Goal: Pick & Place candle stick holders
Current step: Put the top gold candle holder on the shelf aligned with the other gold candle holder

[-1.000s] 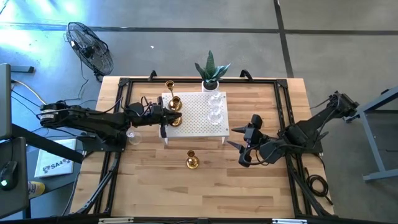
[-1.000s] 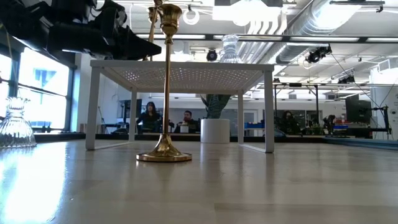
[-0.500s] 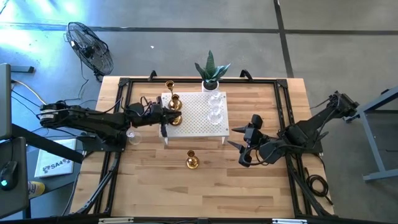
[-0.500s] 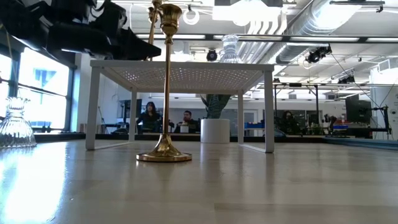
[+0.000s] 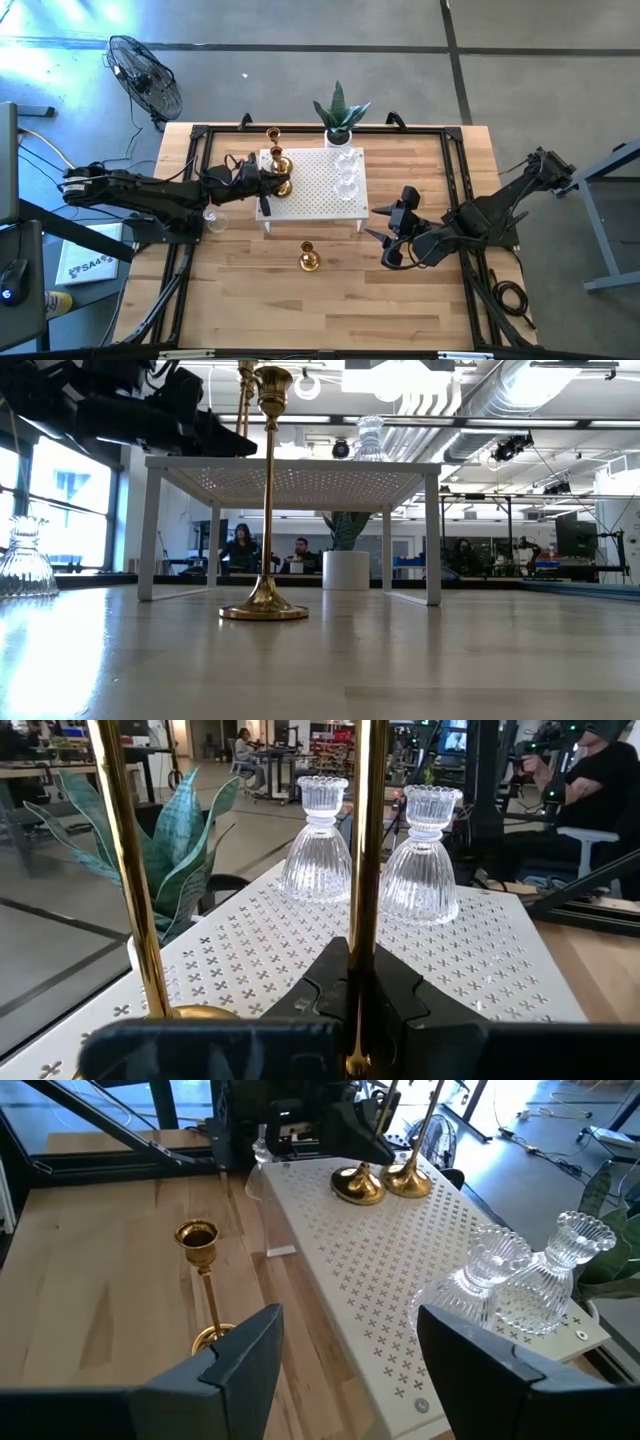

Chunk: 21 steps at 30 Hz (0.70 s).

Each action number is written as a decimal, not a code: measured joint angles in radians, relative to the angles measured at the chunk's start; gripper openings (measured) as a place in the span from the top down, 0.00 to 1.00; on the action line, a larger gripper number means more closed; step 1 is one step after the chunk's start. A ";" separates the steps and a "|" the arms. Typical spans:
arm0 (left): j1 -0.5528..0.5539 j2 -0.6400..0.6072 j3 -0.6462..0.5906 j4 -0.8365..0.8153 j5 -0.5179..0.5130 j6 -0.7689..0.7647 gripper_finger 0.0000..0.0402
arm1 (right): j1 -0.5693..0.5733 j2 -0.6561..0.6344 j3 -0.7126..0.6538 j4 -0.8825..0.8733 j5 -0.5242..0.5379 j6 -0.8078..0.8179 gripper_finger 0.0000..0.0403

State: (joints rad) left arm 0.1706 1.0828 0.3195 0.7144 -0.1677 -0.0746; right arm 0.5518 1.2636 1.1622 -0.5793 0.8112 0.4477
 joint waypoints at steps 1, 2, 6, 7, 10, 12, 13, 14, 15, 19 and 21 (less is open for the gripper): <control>0.000 0.000 0.000 -0.001 -0.001 0.004 0.99 | 0.000 0.000 0.000 0.000 0.002 0.000 0.44; 0.000 0.000 0.000 -0.002 -0.005 0.010 0.99 | 0.000 0.000 0.000 0.000 0.003 -0.001 0.44; 0.000 0.000 -0.001 -0.003 -0.026 0.017 0.99 | 0.000 0.000 0.000 0.000 0.002 0.000 0.44; 0.000 0.000 -0.001 -0.003 -0.026 0.017 0.99 | 0.000 0.000 0.000 0.000 0.001 0.000 0.44; 0.000 0.001 -0.002 -0.003 -0.031 0.018 0.99 | 0.000 0.000 0.000 0.000 0.001 0.000 0.44; 0.000 0.001 -0.002 -0.003 -0.033 0.018 0.99 | 0.000 0.000 0.000 0.000 0.001 0.001 0.44; 0.000 0.001 -0.002 -0.003 -0.034 0.018 0.99 | 0.000 0.000 0.000 0.000 0.001 0.001 0.44; 0.000 0.001 -0.002 -0.003 -0.035 0.018 0.99 | 0.000 0.000 0.000 0.000 0.001 0.001 0.44; 0.000 0.001 -0.002 -0.004 -0.042 0.020 0.99 | 0.000 0.000 0.000 0.000 0.001 0.001 0.44; 0.000 0.001 -0.002 -0.023 -0.062 0.027 0.99 | 0.000 0.000 0.000 0.000 0.001 0.001 0.44; 0.000 0.001 -0.002 -0.026 -0.063 0.028 0.99 | 0.000 0.000 0.000 0.000 0.001 0.001 0.44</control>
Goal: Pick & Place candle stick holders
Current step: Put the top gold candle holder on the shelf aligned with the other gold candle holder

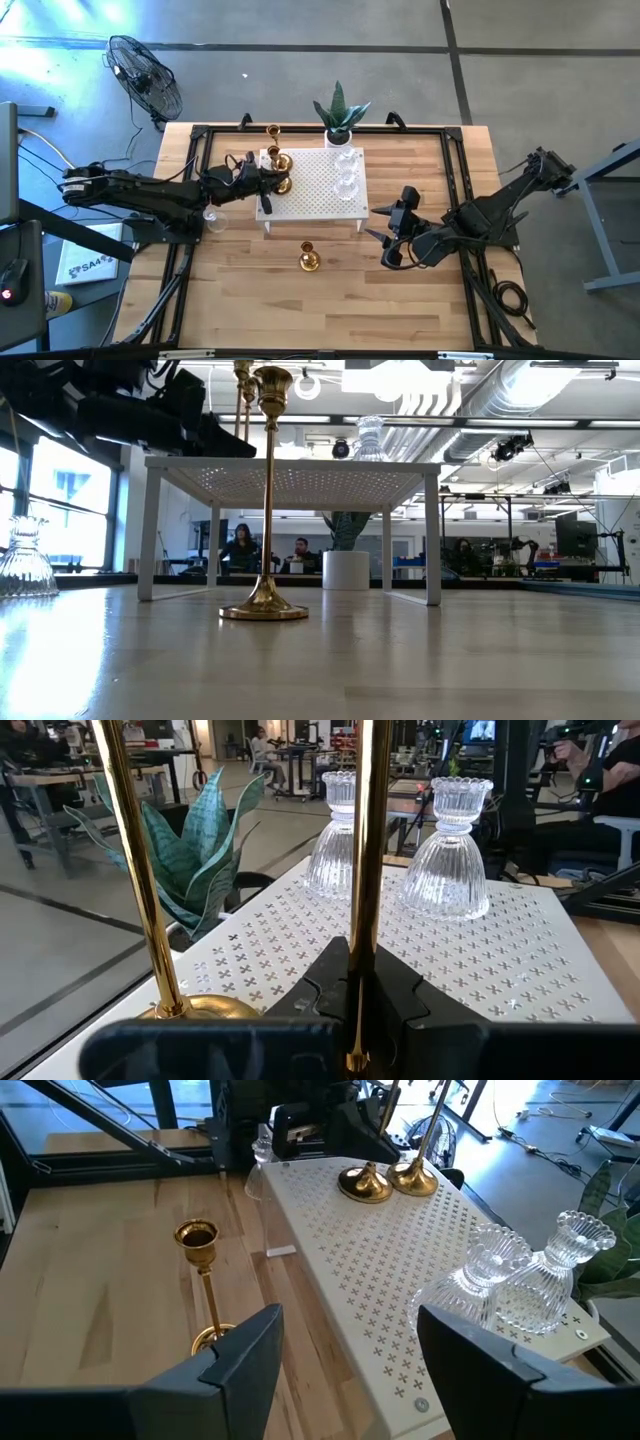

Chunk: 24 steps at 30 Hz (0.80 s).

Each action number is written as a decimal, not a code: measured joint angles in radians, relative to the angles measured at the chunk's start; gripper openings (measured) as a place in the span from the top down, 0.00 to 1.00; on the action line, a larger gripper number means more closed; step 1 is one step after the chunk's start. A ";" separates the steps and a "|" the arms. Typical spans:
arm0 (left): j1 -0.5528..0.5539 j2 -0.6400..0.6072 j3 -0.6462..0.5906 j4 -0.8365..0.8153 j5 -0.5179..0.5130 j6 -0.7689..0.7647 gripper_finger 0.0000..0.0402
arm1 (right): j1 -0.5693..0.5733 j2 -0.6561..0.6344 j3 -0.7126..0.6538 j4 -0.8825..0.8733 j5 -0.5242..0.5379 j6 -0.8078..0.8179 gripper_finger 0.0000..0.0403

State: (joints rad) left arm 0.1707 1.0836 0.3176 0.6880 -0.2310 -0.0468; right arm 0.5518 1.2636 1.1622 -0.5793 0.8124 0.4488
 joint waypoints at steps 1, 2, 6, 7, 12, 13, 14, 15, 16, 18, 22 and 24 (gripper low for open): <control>0.000 0.000 0.000 0.000 0.000 0.000 0.99 | 0.000 0.000 0.000 0.000 0.000 0.000 0.44; 0.000 0.000 0.000 0.000 0.001 0.000 0.99 | 0.000 0.000 0.000 0.000 0.000 0.000 0.44; 0.000 0.000 0.000 0.000 0.003 0.008 0.99 | 0.000 0.000 0.000 0.000 0.000 0.000 0.44; 0.000 0.000 0.000 -0.002 0.004 0.012 0.99 | 0.000 0.000 0.000 0.000 0.000 0.000 0.44; 0.000 0.001 -0.001 -0.043 0.005 0.015 0.96 | 0.000 0.000 0.000 0.000 0.000 -0.001 0.44; 0.000 0.001 -0.002 -0.024 0.015 0.015 0.95 | 0.000 0.000 0.000 0.000 0.000 -0.001 0.44; 0.000 0.002 -0.001 -0.025 0.032 0.021 0.95 | 0.000 0.000 0.000 0.000 0.000 -0.002 0.44; 0.000 0.002 -0.002 -0.021 0.049 0.031 0.94 | 0.000 0.000 0.000 0.000 0.000 -0.002 0.44; 0.001 0.002 -0.002 -0.015 0.058 0.048 0.94 | 0.000 0.000 0.000 -0.001 0.000 -0.003 0.44; 0.001 0.002 -0.002 -0.010 0.061 0.067 0.93 | 0.000 0.000 0.000 -0.004 0.000 -0.003 0.44; 0.000 0.002 -0.003 -0.007 0.059 0.067 0.93 | 0.000 0.000 0.000 -0.008 0.000 -0.008 0.44; 0.000 0.002 -0.003 -0.006 0.060 0.066 0.92 | 0.000 0.000 0.000 -0.008 0.000 -0.011 0.44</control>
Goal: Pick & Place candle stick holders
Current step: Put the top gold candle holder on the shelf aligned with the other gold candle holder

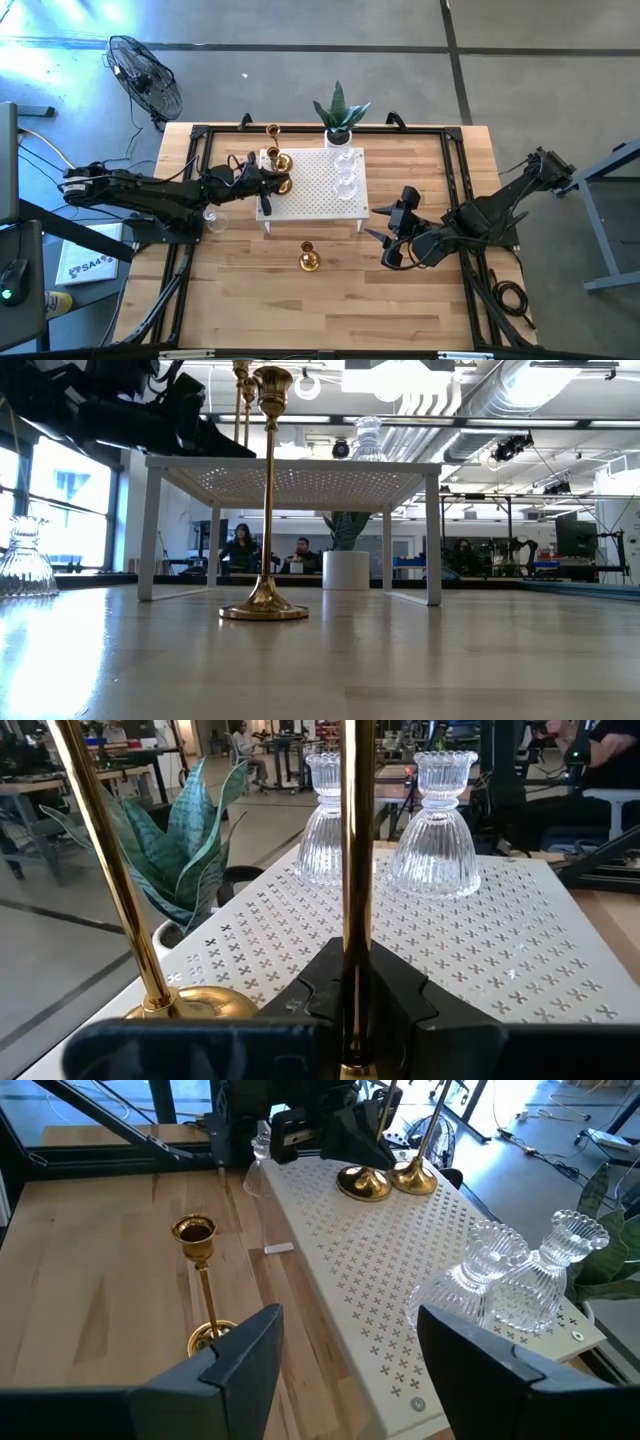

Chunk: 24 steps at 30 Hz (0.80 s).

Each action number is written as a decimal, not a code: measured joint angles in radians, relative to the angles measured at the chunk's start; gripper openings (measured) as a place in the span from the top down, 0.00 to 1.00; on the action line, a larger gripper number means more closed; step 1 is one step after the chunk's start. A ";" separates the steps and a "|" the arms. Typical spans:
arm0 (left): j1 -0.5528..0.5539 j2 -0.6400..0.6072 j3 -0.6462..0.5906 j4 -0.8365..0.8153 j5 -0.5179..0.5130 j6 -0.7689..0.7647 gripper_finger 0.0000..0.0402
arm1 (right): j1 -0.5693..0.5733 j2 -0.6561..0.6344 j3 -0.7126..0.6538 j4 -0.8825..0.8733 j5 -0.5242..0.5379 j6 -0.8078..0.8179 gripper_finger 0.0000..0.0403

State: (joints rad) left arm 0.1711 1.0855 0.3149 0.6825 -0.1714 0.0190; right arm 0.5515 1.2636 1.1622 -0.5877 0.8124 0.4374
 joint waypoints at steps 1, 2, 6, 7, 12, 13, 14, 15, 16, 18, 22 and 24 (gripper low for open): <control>0.000 0.000 0.000 0.001 0.001 -0.001 0.92 | 0.000 0.000 0.000 0.000 0.000 0.000 0.44; 0.000 0.000 0.000 0.002 0.001 -0.006 0.92 | 0.000 0.000 0.000 0.000 0.000 0.000 0.44; 0.000 -0.003 0.000 0.004 0.014 -0.045 0.92 | 0.000 0.000 0.000 0.000 0.000 -0.008 0.44; 0.000 -0.004 0.000 0.007 0.020 -0.057 0.92 | 0.000 0.000 0.000 0.000 0.000 -0.008 0.44; 0.000 -0.007 0.000 0.021 0.036 -0.077 0.92 | 0.000 0.000 0.000 -0.001 0.000 -0.002 0.44; 0.000 -0.008 0.000 0.020 0.036 -0.078 0.92 | 0.000 0.000 0.000 -0.004 -0.003 0.002 0.44; 0.000 -0.008 0.000 0.021 0.037 -0.078 0.92 | 0.000 0.000 0.000 -0.007 -0.007 0.005 0.44; 0.000 -0.008 0.000 0.022 0.037 -0.079 0.92 | 0.000 0.000 0.000 -0.009 -0.008 0.005 0.44; 0.000 -0.008 0.000 0.022 0.037 -0.080 0.92 | 0.000 0.000 0.000 -0.009 -0.008 0.006 0.44; 0.000 -0.011 0.000 0.021 0.038 -0.078 0.91 | 0.000 0.000 0.000 -0.008 -0.008 0.007 0.44; -0.001 -0.015 0.000 0.019 0.046 -0.077 0.83 | 0.000 0.000 0.000 -0.008 -0.008 0.007 0.44; -0.001 -0.015 0.000 0.021 0.046 -0.080 0.77 | 0.000 0.000 0.000 -0.008 -0.008 0.007 0.44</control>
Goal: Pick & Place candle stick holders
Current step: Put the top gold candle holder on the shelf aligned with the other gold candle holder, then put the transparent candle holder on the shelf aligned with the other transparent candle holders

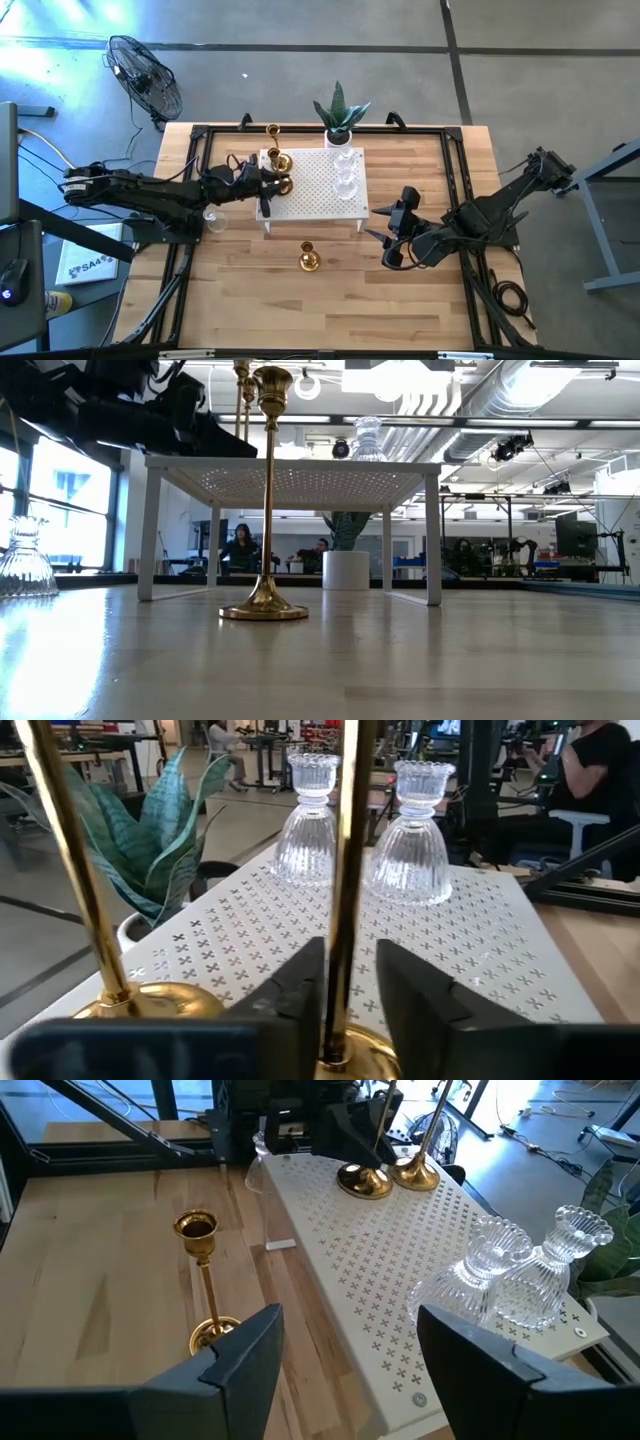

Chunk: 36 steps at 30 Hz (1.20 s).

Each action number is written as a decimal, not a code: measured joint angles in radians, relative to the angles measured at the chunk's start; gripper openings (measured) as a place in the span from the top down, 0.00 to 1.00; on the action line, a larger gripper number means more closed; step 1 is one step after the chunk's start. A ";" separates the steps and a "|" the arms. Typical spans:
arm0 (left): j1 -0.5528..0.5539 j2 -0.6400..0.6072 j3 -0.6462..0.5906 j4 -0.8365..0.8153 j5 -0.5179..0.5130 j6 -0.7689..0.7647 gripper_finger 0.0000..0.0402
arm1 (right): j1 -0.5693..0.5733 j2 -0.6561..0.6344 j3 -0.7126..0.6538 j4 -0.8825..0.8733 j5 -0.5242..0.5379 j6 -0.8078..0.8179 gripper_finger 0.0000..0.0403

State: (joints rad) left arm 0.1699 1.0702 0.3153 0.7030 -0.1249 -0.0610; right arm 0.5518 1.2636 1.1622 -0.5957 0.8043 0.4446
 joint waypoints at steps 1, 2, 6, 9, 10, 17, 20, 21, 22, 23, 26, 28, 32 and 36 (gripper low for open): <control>0.000 0.000 0.000 0.000 0.001 0.000 0.74 | 0.000 0.000 0.000 0.000 0.000 0.000 0.44; 0.000 0.000 0.000 0.000 0.002 0.000 0.70 | 0.000 0.000 0.000 0.000 0.000 0.000 0.44; 0.000 0.003 -0.003 -0.018 -0.002 0.001 0.60 | 0.000 0.000 0.000 0.000 -0.005 0.000 0.44; 0.000 -0.008 -0.001 -0.005 -0.013 0.032 0.55 | 0.000 0.000 0.000 0.000 -0.017 0.000 0.44; 0.000 -0.012 -0.002 -0.007 -0.018 0.033 0.54 | 0.000 0.000 0.000 0.000 -0.021 0.000 0.44; 0.000 -0.079 -0.001 -0.013 -0.019 0.035 0.54 | 0.000 0.000 0.000 -0.003 -0.023 0.000 0.44; 0.000 -0.125 0.000 -0.068 -0.021 0.047 0.54 | 0.000 0.000 0.000 -0.003 -0.026 0.000 0.44; 0.000 -0.143 0.000 -0.096 -0.026 0.063 0.54 | 0.000 0.000 0.000 -0.003 -0.026 0.000 0.44; 0.000 -0.162 0.000 -0.126 -0.040 0.077 0.54 | 0.000 0.000 0.000 -0.003 -0.026 0.000 0.44; 0.000 -0.184 0.000 -0.162 -0.060 0.083 0.54 | 0.000 0.000 0.000 -0.003 -0.026 0.000 0.44; 0.000 -0.262 0.000 -0.270 -0.134 0.083 0.54 | 0.000 0.000 0.000 -0.003 -0.026 0.001 0.44; -0.001 -0.319 0.000 -0.344 -0.172 0.061 0.54 | 0.000 0.000 0.000 -0.003 -0.026 0.001 0.44; 0.000 -0.441 0.000 -0.476 -0.209 0.029 0.54 | 0.000 0.000 0.000 -0.003 -0.026 0.004 0.44; 0.000 -0.531 0.001 -0.519 -0.195 0.026 0.54 | 0.000 0.000 0.000 -0.003 -0.025 0.003 0.44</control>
State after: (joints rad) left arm 0.1698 0.5392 0.3161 0.1839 -0.3199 -0.0345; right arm 0.5518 1.2636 1.1622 -0.5987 0.7794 0.4477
